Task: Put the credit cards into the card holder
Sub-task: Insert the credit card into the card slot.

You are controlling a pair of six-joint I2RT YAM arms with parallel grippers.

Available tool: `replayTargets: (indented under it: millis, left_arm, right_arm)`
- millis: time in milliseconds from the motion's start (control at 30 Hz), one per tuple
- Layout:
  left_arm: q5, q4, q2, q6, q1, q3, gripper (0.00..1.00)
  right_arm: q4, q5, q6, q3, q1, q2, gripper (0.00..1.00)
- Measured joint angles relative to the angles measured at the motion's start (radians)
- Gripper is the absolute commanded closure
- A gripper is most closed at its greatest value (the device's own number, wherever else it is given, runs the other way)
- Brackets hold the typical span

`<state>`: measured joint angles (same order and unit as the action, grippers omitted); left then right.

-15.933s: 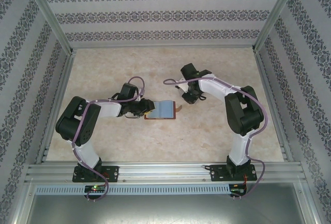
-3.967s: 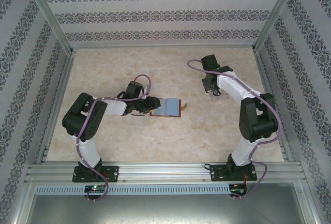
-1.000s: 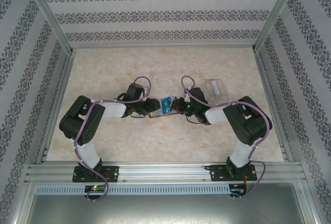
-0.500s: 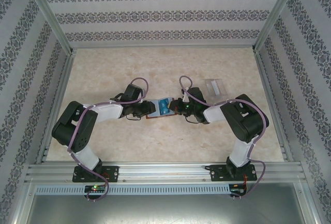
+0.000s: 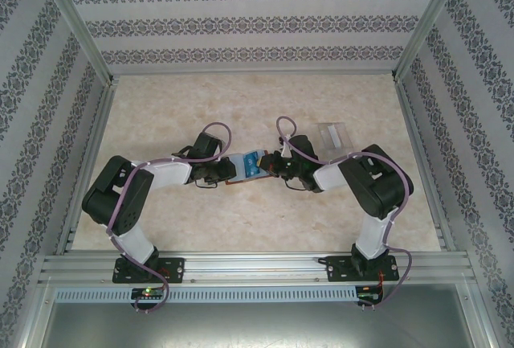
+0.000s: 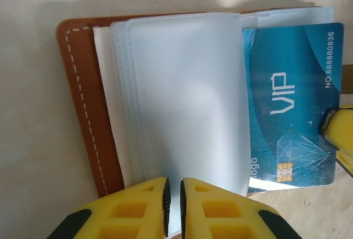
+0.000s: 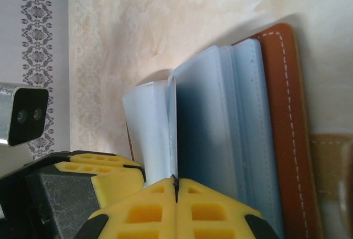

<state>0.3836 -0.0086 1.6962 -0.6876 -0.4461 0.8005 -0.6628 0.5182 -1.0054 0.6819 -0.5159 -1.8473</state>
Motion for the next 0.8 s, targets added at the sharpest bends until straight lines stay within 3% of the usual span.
replayTargets:
  millis: [433,600,800]
  left_arm:
    - [-0.003,0.001,0.005,0.000,0.000,0.000,0.83]
    - [0.005,-0.003,0.005,0.005,-0.001,0.008,0.66]
    - [-0.010,-0.064,-0.022,0.024,-0.003,0.022,0.63]
  right_arm:
    - [-0.027,0.021,-0.021,0.014,-0.014,-0.017,1.00]
    - [-0.046,0.023,-0.033,0.021,-0.024,-0.055,1.00]
    - [-0.061,0.029,-0.037,0.023,-0.026,-0.071,1.00]
